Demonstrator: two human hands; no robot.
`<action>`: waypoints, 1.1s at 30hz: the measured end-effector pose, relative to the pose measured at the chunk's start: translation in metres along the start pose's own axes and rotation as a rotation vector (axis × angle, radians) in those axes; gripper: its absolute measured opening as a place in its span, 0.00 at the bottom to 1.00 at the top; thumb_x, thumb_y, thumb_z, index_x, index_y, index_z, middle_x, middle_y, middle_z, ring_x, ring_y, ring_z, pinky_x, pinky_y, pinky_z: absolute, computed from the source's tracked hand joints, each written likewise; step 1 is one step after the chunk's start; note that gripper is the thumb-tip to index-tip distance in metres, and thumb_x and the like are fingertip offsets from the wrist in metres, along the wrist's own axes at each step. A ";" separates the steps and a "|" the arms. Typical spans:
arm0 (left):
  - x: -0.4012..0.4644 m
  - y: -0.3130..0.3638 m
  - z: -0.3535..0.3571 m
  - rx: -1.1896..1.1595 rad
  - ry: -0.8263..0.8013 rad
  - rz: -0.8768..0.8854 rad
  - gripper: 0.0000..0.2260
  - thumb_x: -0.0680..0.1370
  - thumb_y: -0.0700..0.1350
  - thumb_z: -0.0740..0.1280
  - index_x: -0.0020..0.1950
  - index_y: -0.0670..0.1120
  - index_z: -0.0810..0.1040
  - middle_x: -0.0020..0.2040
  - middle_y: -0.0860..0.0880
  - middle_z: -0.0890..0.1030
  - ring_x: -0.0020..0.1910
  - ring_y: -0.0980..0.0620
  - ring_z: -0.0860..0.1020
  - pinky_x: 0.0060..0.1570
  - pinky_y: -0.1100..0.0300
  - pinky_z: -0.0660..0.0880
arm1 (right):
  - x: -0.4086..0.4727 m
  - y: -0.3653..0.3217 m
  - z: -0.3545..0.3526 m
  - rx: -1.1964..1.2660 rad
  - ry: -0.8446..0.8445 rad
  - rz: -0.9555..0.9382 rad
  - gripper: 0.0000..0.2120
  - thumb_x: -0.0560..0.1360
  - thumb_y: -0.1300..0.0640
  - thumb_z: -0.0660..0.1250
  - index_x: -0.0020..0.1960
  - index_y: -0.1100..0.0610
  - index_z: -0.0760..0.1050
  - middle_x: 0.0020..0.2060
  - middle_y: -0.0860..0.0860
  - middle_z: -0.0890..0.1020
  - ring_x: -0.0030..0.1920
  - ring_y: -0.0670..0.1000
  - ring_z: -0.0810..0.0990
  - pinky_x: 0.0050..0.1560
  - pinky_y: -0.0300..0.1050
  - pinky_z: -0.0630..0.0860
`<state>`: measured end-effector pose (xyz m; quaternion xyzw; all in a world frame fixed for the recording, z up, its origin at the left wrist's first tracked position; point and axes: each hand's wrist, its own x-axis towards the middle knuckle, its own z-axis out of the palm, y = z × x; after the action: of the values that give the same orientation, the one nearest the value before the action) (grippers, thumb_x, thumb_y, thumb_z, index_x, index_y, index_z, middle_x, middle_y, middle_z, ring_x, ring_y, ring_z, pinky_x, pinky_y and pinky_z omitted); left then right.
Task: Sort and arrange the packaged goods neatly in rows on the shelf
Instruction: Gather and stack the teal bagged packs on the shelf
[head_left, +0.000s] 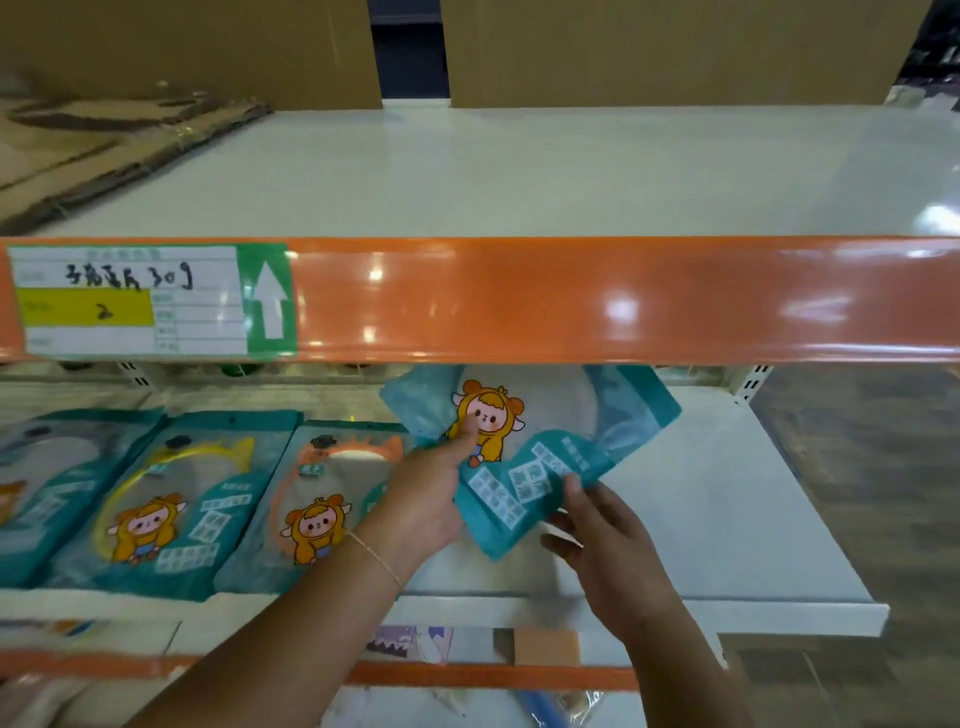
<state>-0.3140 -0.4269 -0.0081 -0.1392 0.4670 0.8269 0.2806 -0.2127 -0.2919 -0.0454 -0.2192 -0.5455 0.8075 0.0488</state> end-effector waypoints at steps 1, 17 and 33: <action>-0.001 -0.004 -0.004 -0.020 -0.011 -0.028 0.10 0.78 0.45 0.68 0.58 0.45 0.78 0.54 0.41 0.84 0.51 0.39 0.82 0.54 0.38 0.76 | -0.001 -0.002 0.005 0.000 0.023 -0.052 0.18 0.72 0.48 0.66 0.58 0.56 0.78 0.50 0.53 0.85 0.53 0.53 0.84 0.53 0.49 0.81; -0.021 0.063 -0.126 0.579 -0.210 0.139 0.14 0.76 0.48 0.69 0.61 0.45 0.79 0.55 0.43 0.83 0.55 0.42 0.81 0.55 0.48 0.77 | -0.008 -0.001 0.052 -0.106 0.082 0.037 0.09 0.77 0.61 0.66 0.51 0.66 0.79 0.45 0.63 0.84 0.47 0.63 0.83 0.55 0.62 0.79; -0.058 0.061 -0.197 0.744 -0.022 0.231 0.07 0.81 0.52 0.62 0.52 0.49 0.76 0.50 0.44 0.81 0.50 0.45 0.80 0.46 0.54 0.78 | -0.044 0.050 0.140 -0.383 0.081 0.031 0.10 0.78 0.54 0.65 0.58 0.47 0.77 0.47 0.52 0.86 0.46 0.57 0.86 0.45 0.57 0.82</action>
<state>-0.3094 -0.6384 -0.0406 0.0345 0.7446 0.6285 0.2221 -0.2222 -0.4461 -0.0338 -0.2652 -0.6832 0.6802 0.0159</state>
